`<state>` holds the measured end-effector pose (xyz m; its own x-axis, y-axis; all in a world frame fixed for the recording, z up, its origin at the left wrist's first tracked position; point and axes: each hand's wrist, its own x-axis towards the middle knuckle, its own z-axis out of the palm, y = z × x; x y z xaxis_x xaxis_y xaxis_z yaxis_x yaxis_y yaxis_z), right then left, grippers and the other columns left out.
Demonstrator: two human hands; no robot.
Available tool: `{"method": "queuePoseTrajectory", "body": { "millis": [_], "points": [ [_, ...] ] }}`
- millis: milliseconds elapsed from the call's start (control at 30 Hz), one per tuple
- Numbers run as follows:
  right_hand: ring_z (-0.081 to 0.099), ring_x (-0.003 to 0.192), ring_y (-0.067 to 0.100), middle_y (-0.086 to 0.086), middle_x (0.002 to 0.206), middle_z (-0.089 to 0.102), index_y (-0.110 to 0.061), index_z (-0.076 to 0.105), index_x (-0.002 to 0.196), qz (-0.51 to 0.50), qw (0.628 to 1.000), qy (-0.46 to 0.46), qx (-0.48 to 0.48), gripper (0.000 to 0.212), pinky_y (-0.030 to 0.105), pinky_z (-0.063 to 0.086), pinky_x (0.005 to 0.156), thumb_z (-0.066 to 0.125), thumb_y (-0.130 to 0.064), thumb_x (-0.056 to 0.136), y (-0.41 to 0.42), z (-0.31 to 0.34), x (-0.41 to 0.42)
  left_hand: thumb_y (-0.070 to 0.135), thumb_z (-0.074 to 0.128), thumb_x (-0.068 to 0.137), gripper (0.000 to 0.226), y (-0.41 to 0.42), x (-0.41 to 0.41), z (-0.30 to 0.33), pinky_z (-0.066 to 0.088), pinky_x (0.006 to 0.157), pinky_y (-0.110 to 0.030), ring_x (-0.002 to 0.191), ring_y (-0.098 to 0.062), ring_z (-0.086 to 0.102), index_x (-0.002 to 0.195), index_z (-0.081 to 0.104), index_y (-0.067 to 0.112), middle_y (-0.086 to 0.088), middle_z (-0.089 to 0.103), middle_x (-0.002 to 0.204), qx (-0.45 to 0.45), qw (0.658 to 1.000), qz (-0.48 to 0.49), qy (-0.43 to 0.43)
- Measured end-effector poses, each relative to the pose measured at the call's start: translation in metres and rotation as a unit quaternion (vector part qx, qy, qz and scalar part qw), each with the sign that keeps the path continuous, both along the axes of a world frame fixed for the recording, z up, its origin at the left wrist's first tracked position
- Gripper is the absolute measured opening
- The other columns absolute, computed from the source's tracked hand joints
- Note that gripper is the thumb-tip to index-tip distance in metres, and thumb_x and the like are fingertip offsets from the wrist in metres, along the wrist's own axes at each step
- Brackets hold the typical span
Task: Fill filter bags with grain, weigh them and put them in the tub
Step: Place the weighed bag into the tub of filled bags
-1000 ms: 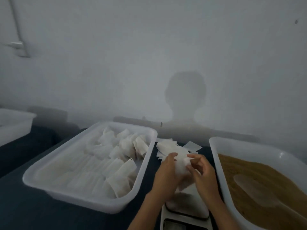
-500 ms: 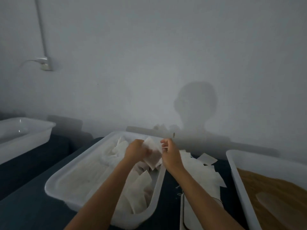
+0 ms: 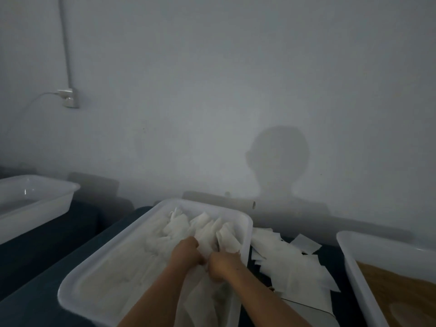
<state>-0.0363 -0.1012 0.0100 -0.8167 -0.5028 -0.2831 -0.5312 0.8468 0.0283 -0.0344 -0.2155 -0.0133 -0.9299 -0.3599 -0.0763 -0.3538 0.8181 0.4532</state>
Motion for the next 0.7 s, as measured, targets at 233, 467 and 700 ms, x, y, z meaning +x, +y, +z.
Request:
{"method": "queuePoseTrajectory", "body": {
  "millis": [233,467,700],
  "points": [
    [0.048,0.120,0.034,0.019,0.131,0.050,-0.004,0.047,0.132,0.046,0.998,-0.040,0.018,0.037,0.043,0.036,0.103,0.043,-0.012,0.097,0.004,0.004,0.004,0.024,0.062,0.083,0.044,-0.002,-0.002,-0.007,0.041,0.095,-0.028,0.116,-0.022,0.053,0.124,0.048,0.013,-0.008,0.057,0.125,-0.026,0.999,0.002,0.021],
    [0.057,0.085,0.022,0.005,0.094,0.062,-0.010,0.061,0.093,-0.016,0.913,0.195,-0.357,0.020,0.027,0.041,0.073,0.043,-0.002,0.088,0.046,0.023,0.007,0.034,0.058,0.088,0.045,0.004,-0.005,0.000,0.039,0.095,-0.031,0.116,-0.022,0.050,0.125,0.041,0.015,-0.004,0.054,0.125,-0.108,0.989,0.001,0.104],
    [0.045,0.121,0.031,0.014,0.134,0.042,-0.005,0.038,0.132,-0.319,0.912,0.118,-0.231,0.045,0.037,0.043,0.096,0.047,-0.022,0.092,0.170,-0.007,-0.033,0.026,0.052,0.091,0.025,0.032,-0.007,0.013,0.028,0.094,-0.028,0.115,-0.016,0.046,0.116,0.050,0.024,0.006,0.053,0.120,-0.145,0.950,-0.047,0.271]
  ]
}}
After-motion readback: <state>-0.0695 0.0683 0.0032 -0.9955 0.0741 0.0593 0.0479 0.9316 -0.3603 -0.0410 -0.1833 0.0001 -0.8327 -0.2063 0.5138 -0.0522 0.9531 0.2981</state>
